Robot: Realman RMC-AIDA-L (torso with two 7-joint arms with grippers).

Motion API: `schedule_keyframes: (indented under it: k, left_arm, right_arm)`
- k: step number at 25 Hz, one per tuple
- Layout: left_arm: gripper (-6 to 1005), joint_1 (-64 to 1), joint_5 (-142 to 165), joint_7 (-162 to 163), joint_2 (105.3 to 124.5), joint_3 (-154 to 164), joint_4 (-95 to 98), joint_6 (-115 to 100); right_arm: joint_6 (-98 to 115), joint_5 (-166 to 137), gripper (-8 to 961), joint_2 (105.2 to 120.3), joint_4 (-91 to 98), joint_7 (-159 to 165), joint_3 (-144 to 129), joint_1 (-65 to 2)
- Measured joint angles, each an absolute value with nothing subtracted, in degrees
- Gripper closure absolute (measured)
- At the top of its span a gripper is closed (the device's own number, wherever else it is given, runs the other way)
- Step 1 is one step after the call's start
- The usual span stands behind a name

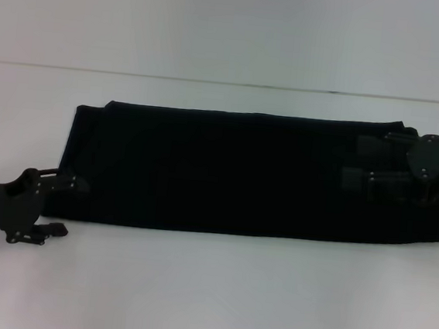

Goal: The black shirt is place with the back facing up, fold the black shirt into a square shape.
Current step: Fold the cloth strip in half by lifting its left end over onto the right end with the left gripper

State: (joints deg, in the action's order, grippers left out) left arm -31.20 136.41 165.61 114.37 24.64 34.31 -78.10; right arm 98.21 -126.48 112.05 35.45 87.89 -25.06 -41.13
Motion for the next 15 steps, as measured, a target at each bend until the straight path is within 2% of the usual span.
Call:
schedule_keyframes:
  k: [15]
  left_arm:
    - [120,-31.63,136.41,165.35,114.17,24.37,33.82,-74.27]
  right_arm:
    - [98.2,-125.06,23,112.06,35.51,87.89,-25.18,-41.0]
